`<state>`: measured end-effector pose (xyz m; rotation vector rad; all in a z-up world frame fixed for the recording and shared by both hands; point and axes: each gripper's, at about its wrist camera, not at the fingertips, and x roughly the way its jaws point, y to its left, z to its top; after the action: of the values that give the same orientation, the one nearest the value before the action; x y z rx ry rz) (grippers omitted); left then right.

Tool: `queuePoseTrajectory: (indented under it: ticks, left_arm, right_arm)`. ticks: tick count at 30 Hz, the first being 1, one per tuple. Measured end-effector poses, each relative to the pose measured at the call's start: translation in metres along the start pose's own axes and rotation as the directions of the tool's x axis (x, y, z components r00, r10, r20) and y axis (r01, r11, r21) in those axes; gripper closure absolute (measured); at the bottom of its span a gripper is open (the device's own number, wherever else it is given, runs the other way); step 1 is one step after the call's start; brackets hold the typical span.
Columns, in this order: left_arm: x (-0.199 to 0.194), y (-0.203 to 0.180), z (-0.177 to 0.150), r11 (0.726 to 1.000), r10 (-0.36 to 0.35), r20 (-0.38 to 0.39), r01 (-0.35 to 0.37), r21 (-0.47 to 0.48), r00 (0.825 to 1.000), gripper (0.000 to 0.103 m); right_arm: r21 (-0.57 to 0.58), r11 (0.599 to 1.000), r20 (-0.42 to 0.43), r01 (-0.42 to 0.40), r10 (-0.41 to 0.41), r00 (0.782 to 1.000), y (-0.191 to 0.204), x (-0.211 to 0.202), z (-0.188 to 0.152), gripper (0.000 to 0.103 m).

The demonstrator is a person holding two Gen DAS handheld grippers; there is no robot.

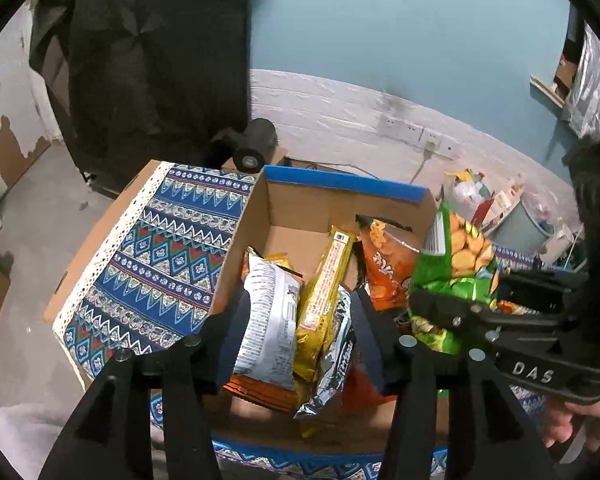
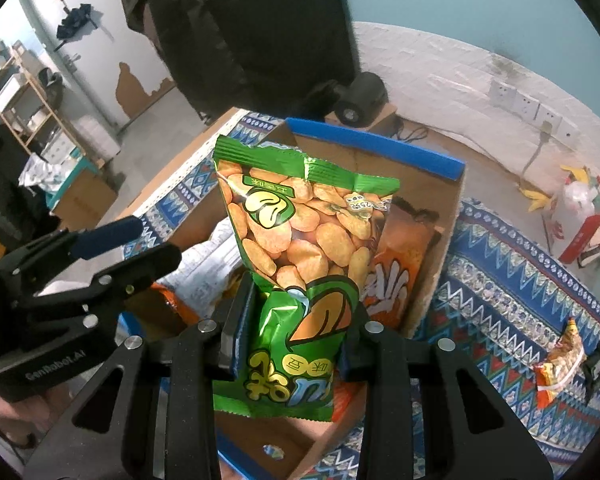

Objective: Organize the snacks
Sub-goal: 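Release the silver pack with the left tool while the right tool drops the green bag into the box, then move both tools back to the last two snack packs on the cloth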

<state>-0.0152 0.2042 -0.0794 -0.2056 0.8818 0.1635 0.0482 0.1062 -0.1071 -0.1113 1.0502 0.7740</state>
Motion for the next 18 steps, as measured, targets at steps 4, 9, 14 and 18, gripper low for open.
queuePoseTrajectory:
  ticks: [4,9,14,18]
  left_arm:
    - [-0.001,0.002,0.001,1.000,0.001,0.010,0.000,-0.007,1.000,0.050]
    - [0.003,-0.004,0.002,1.000,-0.015,-0.001,0.015,-0.010,1.000,0.049]
    - [0.001,-0.020,0.003,0.999,-0.031,0.005,0.031,0.021,1.000,0.047]
    - [0.001,-0.038,0.003,0.997,-0.048,0.010,0.047,0.060,0.999,0.044]
  right_arm:
    - [0.017,1.000,-0.011,-0.017,0.017,1.000,-0.003,0.000,-0.001,0.056]
    - [0.060,0.998,0.021,0.001,-0.003,1.000,-0.014,-0.012,-0.002,0.034]
    - [0.092,0.995,0.035,0.049,-0.053,0.998,-0.028,-0.025,-0.006,0.030]
    - [0.115,0.991,0.040,0.074,-0.079,0.996,-0.042,-0.037,-0.011,0.030]
